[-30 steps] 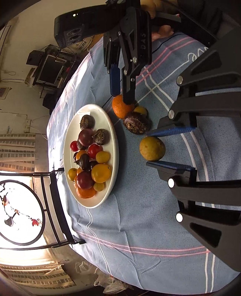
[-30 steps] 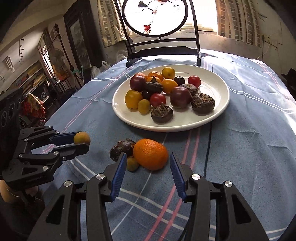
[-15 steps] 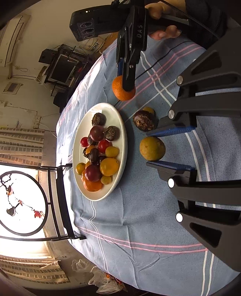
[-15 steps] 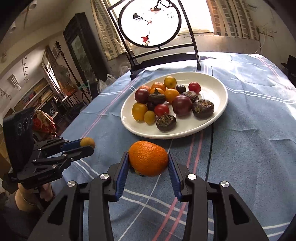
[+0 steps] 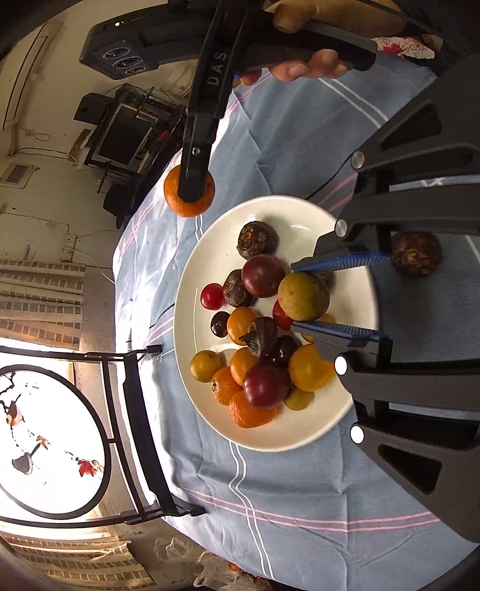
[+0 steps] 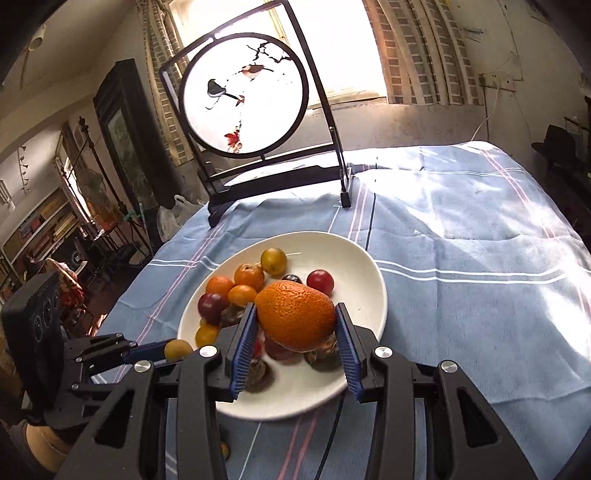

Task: Organize fruits
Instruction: 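Lower the yellow fruit and orange onto the white plate and open both tools, then grasp the last dark brown fruit with the left tool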

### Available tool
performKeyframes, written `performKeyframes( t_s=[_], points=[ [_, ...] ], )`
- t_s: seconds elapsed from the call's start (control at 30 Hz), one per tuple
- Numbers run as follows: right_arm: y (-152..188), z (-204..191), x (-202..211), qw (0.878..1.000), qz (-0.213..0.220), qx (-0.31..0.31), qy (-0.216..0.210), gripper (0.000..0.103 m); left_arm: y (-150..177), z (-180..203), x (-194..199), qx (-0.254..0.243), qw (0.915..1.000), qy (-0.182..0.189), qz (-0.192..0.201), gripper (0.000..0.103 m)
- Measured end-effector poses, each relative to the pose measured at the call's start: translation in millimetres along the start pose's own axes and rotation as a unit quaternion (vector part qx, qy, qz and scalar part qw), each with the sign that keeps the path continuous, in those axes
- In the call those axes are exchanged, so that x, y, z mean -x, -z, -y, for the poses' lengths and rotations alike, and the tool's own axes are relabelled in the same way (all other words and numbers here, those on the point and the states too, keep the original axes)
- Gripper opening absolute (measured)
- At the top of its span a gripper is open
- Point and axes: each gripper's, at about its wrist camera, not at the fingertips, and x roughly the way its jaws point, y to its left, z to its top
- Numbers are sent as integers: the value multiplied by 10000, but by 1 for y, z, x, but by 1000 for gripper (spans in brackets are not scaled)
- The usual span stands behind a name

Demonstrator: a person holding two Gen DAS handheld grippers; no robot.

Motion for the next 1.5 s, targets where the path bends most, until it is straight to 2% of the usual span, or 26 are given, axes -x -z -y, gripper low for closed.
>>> performKeyframes(
  t_s=[0.07, 0.13, 0.17, 0.2, 0.33, 0.5, 0.63, 0.73, 0.83, 0.87, 0.9, 0.93, 1.07, 1.3, 1.43, 1.5],
  points=[
    [-7, 2, -19, 10000, -89, -13, 27, 44, -7, -2, -14, 64, 9999, -38, -75, 26],
    [-11, 0, -33, 9998, -172, 44, 118, 49, -11, -4, -21, 136, 9998, -87, -79, 50],
    [-11, -2, -36, 9998, -138, 69, 147, 58, -11, -5, -19, 153, 9998, -148, -6, 55],
    [-10, -4, -35, 9998, -102, 63, 174, 59, -11, -6, -14, 178, 9997, -173, 83, 60],
    [10, -17, -14, 9997, -80, 241, -14, 59, 7, -7, 15, 158, 9996, 64, 211, 60],
    [53, -22, 25, 9990, -53, 422, -99, 59, 50, 12, 41, -321, 9994, 146, -48, 60],
    [90, -15, 48, 9996, 6, 269, -45, 59, 74, 30, 44, -517, 9983, 217, -134, 60],
    [111, -10, 52, 9999, 44, 119, -54, 59, 77, 32, 33, -335, 9989, 266, -216, 60],
    [120, -4, 50, 9998, -43, -88, -171, 59, 74, 27, 16, -83, 9990, 289, -336, 58],
    [120, -2, 51, 9996, 8, -119, -238, 59, 74, 24, 10, 36, 9986, 343, -409, 53],
    [121, -2, 52, 9994, 12, -137, -327, 59, 74, 20, 4, 228, 9971, 490, -531, 43],
    [121, 0, 50, 9992, -35, -163, -371, 59, 74, 14, -2, 440, 9950, 643, -621, 39],
    [122, 0, 48, 9987, -100, -199, -456, 59, 76, 0, -5, 856, 9908, 872, -586, 35],
    [123, 1, 51, 9984, -9, -238, -514, 59, 75, 8, -4, 667, 9939, 690, -537, 37],
    [124, 1, 52, 9985, -9, -238, -499, 59, 72, 6, 2, 524, 9960, 589, -431, 24],
    [124, 1, 53, 9984, 7, -249, -503, 59, 73, 6, 7, 383, 9968, 513, -471, 24]
  ],
)
